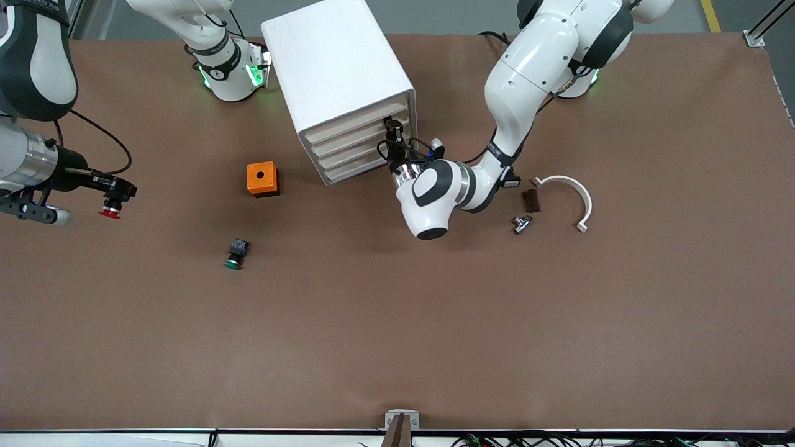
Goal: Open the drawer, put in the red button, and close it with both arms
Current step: 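Pull the top drawer open with the left gripper while the right gripper lifts the button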
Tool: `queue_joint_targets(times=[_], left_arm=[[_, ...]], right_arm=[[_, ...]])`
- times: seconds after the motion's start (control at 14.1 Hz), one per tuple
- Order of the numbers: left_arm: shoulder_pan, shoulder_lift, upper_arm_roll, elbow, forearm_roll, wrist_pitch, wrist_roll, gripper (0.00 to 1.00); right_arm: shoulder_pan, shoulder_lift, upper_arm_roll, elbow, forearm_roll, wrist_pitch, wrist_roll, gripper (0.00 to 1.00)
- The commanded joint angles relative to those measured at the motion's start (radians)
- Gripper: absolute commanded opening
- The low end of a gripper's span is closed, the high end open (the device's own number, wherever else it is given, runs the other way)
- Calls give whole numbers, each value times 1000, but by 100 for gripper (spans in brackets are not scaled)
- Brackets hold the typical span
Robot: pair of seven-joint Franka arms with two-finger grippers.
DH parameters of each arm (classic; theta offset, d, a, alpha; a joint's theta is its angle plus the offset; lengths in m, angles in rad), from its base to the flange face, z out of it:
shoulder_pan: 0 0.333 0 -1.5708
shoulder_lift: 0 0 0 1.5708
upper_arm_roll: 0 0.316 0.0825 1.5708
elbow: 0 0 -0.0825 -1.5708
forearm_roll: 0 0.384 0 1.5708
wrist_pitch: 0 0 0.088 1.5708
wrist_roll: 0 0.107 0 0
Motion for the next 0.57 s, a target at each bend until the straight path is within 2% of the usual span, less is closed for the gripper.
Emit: queue_joint_targets(times=[0.0, 0.5], left_arm=[[1, 8, 10, 5, -8, 24, -12, 10], [59, 21, 29, 8, -6, 27, -18, 11]], right_arm=[[8, 6, 14, 33, 14, -16, 74, 0], [78, 6, 14, 47, 14, -19, 201, 0]])
